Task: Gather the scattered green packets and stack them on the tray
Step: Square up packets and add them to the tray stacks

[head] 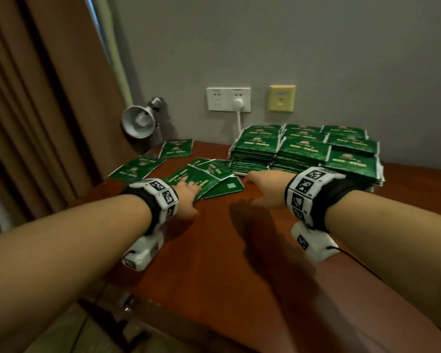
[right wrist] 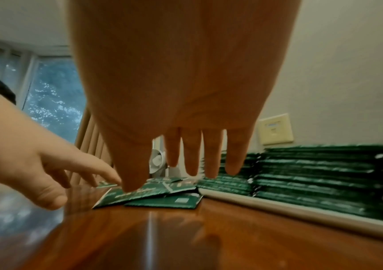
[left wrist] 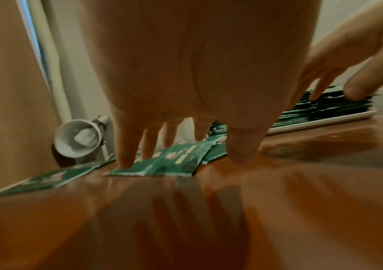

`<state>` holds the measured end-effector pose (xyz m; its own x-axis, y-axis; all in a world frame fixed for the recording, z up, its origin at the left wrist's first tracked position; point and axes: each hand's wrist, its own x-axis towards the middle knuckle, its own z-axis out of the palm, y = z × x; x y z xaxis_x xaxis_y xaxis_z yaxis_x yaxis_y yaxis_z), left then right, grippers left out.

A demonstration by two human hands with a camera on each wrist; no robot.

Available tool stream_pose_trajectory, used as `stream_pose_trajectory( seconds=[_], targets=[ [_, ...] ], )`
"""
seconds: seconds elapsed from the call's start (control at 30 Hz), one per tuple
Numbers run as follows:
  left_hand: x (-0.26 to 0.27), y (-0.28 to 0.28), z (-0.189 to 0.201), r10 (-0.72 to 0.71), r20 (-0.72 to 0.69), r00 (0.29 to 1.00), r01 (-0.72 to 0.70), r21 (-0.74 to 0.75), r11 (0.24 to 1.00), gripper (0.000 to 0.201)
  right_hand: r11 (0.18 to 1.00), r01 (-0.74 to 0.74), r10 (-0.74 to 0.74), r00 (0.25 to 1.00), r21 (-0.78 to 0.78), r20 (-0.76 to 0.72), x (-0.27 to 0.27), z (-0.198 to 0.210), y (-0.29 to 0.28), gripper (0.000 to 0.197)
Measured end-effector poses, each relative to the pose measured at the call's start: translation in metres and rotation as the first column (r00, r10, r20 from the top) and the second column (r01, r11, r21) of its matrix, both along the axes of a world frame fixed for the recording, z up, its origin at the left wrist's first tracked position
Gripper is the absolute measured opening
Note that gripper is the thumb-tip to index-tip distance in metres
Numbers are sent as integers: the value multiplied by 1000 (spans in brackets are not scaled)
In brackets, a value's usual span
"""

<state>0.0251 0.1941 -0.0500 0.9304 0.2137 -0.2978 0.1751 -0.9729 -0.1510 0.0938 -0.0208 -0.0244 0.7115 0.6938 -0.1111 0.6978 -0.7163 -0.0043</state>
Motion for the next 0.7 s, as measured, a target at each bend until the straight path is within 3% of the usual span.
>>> stream_pose_trajectory(
  seconds=[0.17, 0.3, 0.7],
  targets=[
    [-7, 14, -27, 64, -47, 997, -67, -60, 996, 86, 983, 9, -9, 1000, -183, -3, 0, -35, 44, 81],
    [0, 19, -31, 41, -84, 996, -42, -10, 999, 85, 923, 24, 15, 995, -384, 98, 14, -41, 72, 68],
    [-5, 20, -32, 52, -80, 995, -52, -6, 999, 82, 897, 59, -27, 996, -438, 79, 17, -43, 85, 55]
  ],
)
